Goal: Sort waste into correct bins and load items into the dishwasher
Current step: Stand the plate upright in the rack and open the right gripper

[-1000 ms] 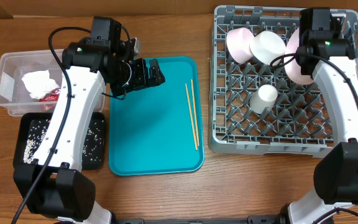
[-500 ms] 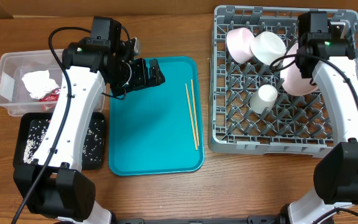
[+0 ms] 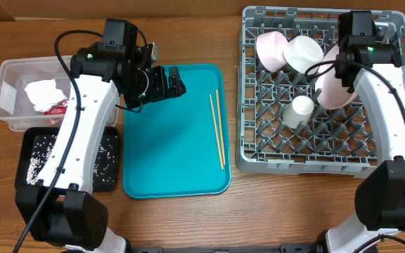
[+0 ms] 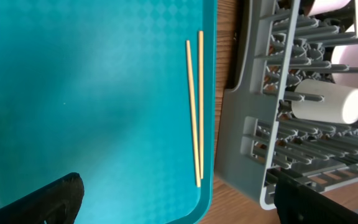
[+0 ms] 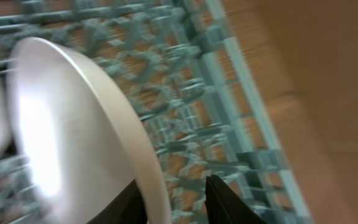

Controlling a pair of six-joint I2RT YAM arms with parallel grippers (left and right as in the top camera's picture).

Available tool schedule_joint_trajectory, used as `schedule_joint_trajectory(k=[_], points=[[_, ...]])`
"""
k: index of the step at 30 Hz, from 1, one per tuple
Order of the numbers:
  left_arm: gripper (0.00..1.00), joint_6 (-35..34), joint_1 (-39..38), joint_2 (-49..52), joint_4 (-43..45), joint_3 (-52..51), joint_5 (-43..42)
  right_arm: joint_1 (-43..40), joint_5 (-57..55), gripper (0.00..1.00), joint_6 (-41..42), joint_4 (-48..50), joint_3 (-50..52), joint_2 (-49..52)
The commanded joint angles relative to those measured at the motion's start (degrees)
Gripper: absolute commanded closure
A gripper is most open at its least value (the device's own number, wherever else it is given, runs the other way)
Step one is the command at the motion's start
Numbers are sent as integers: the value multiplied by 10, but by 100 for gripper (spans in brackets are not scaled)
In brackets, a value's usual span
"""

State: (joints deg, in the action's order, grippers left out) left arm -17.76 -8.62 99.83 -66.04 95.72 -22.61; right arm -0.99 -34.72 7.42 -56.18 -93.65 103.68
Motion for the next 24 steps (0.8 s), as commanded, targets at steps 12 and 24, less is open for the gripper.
schedule_joint_trajectory(k=[12, 24], points=[[0, 10, 0, -12, 1, 11, 23, 2, 179, 40, -1, -14, -27, -11], [0, 10, 0, -12, 1, 11, 23, 4, 100, 7, -1, -25, -77, -64]])
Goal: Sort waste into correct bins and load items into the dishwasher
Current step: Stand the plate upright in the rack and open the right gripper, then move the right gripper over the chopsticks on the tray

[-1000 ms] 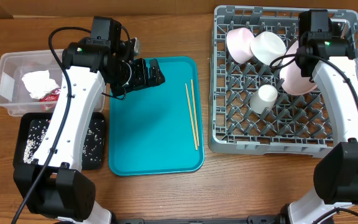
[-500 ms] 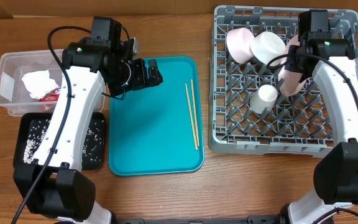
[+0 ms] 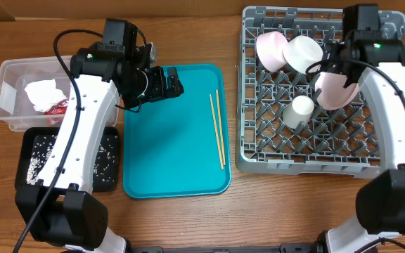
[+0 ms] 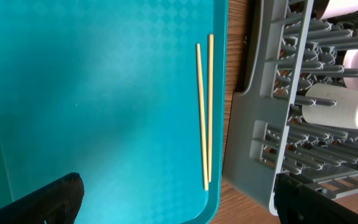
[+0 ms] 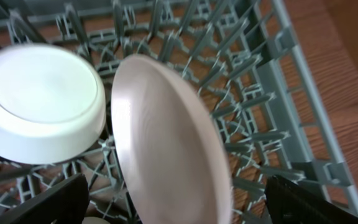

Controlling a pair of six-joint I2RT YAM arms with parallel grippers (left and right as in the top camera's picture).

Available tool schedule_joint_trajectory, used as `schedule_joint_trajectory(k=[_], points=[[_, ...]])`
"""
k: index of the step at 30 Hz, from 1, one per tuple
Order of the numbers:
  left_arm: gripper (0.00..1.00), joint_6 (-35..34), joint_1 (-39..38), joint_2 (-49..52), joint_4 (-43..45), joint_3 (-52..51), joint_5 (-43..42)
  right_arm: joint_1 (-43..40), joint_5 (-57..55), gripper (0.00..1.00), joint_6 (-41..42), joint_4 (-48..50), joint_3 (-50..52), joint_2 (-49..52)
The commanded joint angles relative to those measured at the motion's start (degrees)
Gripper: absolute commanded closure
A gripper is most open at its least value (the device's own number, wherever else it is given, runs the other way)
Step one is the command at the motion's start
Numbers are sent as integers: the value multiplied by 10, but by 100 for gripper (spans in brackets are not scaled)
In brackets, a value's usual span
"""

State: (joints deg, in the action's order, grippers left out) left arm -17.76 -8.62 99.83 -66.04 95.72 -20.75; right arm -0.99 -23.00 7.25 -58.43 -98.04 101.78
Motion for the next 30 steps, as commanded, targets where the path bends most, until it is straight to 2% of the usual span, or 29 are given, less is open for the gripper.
schedule_joint_trajectory(k=[1, 5, 9, 12, 16, 23, 30], points=[[0, 10, 0, -12, 1, 11, 4, 6, -4, 7, 1, -8, -37, -55], [0, 10, 0, -12, 1, 11, 4, 16, 89, 7, 1, -26, -40, -92], [0, 10, 0, -12, 1, 11, 4, 30, 237, 10, 1, -55, -40, -121], [0, 10, 0, -12, 1, 11, 4, 42, 336, 15, 1, -82, -40, -127], [0, 10, 0, -12, 1, 11, 4, 68, 435, 15, 1, -118, -39, -126], [0, 10, 0, -12, 2, 11, 4, 147, 443, 15, 1, -152, -31, -126], [0, -11, 11, -12, 16, 19, 2, 237, 443, 18, 1, -120, 19, -119]])
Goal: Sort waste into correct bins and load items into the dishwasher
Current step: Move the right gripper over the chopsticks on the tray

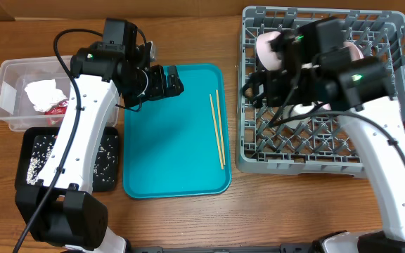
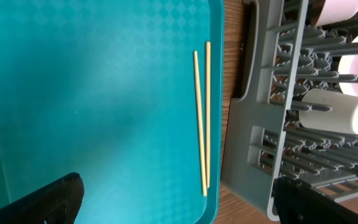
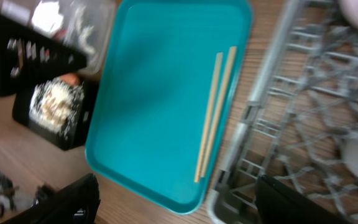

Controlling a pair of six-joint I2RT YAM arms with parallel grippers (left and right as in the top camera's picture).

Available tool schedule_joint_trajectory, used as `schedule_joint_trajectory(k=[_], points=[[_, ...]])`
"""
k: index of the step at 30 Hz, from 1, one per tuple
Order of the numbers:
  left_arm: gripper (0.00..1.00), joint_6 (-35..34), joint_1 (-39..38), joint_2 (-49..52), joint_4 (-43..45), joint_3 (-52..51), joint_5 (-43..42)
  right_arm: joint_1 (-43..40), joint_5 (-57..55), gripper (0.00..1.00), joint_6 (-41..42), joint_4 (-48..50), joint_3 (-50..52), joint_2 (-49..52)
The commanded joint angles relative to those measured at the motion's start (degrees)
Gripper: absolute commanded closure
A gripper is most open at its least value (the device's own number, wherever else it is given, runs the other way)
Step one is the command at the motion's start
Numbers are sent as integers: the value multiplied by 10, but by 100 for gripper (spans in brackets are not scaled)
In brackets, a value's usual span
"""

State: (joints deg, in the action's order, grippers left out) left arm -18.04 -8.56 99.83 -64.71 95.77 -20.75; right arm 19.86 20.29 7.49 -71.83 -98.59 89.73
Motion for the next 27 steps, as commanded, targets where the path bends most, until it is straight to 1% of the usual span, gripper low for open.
schedule_joint_trajectory(k=[1, 4, 10, 11, 13, 18, 22, 27], points=[[0, -8, 18, -12, 2, 24, 2, 40, 10, 18, -1, 26, 35, 3], [0, -9, 51, -12, -3, 48, -2, 73, 10, 21, 3, 68, 69, 8], [0, -8, 147, -12, -20, 106, -6, 127, 7, 25, 3, 184, 135, 25], [0, -8, 163, -12, -23, 113, -5, 136, 2, 27, 3, 202, 142, 31], [0, -8, 192, -12, -26, 120, -2, 152, -18, 29, 3, 231, 152, 48], [0, -8, 259, -12, -47, 120, -2, 188, -72, 29, 22, 280, 158, 106], [0, -8, 283, -12, -69, 120, 2, 208, -113, 29, 42, 310, 158, 152], [0, -8, 285, -12, -73, 120, 4, 217, -166, 30, 72, 318, 158, 177]])
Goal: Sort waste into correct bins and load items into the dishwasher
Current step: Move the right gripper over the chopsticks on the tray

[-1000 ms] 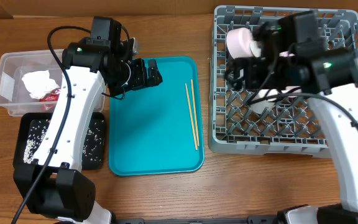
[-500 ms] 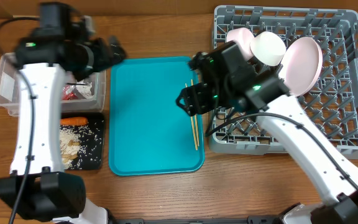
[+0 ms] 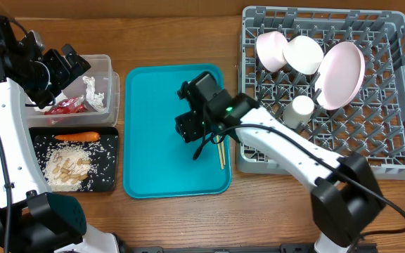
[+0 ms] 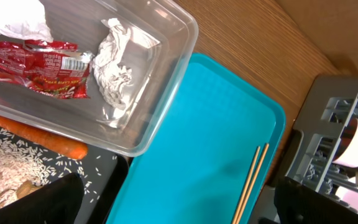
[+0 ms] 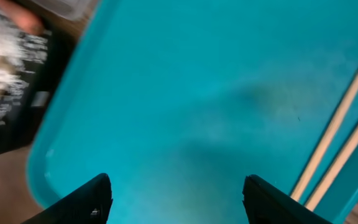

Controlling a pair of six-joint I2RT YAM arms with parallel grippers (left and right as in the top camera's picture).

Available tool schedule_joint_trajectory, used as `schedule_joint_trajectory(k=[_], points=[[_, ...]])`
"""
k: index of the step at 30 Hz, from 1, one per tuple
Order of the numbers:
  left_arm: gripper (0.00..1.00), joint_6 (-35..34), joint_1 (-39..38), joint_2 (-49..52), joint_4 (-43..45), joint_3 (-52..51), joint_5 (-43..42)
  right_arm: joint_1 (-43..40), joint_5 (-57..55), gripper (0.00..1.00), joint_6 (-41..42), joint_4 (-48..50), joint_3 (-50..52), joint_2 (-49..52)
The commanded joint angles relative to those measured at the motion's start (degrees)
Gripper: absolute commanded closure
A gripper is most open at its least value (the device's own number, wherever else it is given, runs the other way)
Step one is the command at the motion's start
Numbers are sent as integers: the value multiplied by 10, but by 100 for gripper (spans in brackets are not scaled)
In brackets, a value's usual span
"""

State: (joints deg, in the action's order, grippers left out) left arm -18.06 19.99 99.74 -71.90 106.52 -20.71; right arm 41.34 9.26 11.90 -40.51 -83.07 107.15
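Note:
Two wooden chopsticks lie side by side on the right part of the teal tray; they also show in the left wrist view and the right wrist view. My right gripper hovers low over the tray just left of them, open and holding nothing. My left gripper is open over the clear waste bin, also with nothing in it. The grey dish rack holds a pink plate, two bowls and a white cup.
The clear bin holds a red wrapper and crumpled tissue. Below it a black tray holds rice, nuts and a carrot. The rack's left wall stands right beside the chopsticks.
My right gripper was over the left part of the rack and is now low over the tray beside the chopsticks. My left gripper has gone from the tray's upper left corner to over the clear bin.
First my right gripper was at the rim of the pink plate in the rack. It was then open above the standing plate, then over the rack's left part, and now over the tray. My left gripper stayed open over the tray's corner until now.

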Motion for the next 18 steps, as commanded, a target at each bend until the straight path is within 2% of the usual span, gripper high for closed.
schedule_joint_trajectory(k=[1, 5, 13, 18], points=[[0, -8, -1, -11, -1, 12, 4, 2, -70, 30, 32, 4, 3, 3], [0, -8, -1, -11, -1, 12, 4, 2, -114, 30, 32, -3, 3, 3], [0, -8, -1, -11, -1, 12, 4, 2, -118, 31, 32, -29, 4, 3], [0, -8, -1, -11, -1, 12, 4, 2, -118, 40, 32, -25, 4, 3]])
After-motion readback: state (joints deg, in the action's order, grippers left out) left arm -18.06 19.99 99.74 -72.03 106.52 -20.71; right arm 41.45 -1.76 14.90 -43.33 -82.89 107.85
